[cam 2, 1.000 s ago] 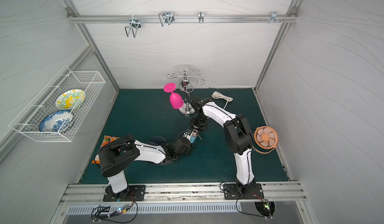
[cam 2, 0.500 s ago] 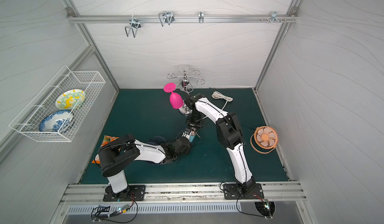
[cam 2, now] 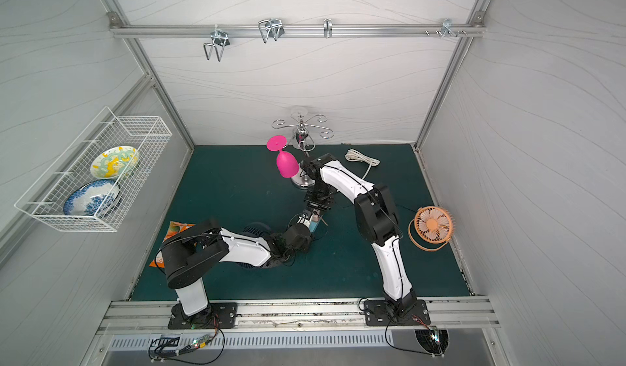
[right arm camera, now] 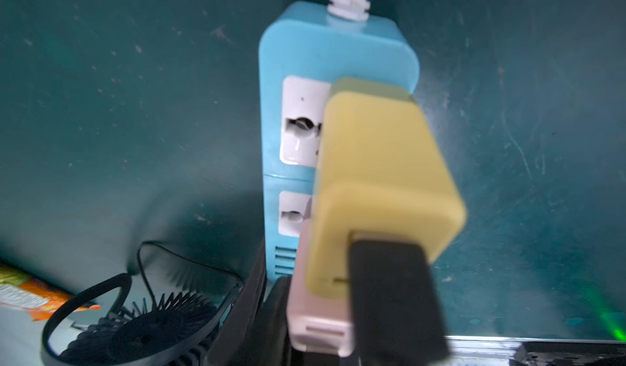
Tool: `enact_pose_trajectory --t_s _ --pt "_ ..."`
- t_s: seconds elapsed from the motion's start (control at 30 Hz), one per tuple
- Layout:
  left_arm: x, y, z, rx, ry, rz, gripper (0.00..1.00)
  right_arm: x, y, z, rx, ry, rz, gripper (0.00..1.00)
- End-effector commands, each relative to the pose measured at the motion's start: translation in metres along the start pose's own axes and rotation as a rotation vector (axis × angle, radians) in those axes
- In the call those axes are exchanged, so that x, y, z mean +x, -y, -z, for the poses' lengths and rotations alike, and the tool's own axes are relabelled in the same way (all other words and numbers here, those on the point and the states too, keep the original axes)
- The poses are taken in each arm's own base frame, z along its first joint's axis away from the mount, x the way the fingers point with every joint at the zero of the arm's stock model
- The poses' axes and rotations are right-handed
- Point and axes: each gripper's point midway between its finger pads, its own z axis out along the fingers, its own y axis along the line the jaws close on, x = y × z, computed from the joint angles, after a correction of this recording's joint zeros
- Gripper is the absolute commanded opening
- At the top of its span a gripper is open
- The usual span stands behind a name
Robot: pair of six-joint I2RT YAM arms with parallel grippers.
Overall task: Unplug the desk fan from the power strip
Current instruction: Remove the plug from the socket.
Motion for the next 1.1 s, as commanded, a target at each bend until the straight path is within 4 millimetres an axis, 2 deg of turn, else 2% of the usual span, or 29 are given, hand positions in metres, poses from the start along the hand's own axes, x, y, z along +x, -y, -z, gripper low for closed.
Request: enact_pose_trajectory --t_s 0.0,0.17,0.37,0.53,0.77,0.93,1.07 --pt "0.016 0.017 -0.001 0.070 -0.058 -0.046 0.00 -0.005 -0.003 0.025 -0.091 0.057 0.017 0.00" --pt "0.013 0.019 -0.001 0.078 -0.055 -0.045 0.00 -0.002 -0.004 0.028 -0.063 0.109 0.026 0.00" --pt "0.012 0.022 -0.002 0.084 -0.061 -0.058 0.00 -0.001 -0.024 0.025 0.011 0.096 0.101 0.00" --pt "0.015 0.023 -0.004 0.092 -0.068 -0.053 0.00 -0.004 -0.034 0.020 0.006 0.081 0.089 0.00" --pt "0.017 0.022 -0.004 0.087 -0.071 -0.043 0.00 0.002 -0.030 0.015 -0.055 0.058 0.040 0.00" --pt "0.022 0.020 -0.003 0.090 -0.078 -0.036 0.00 -0.003 -0.014 0.018 -0.179 0.052 -0.068 0.00" --pt "0.023 0.021 -0.003 0.093 -0.082 -0.039 0.00 -0.005 -0.005 0.019 -0.135 0.076 -0.046 0.00"
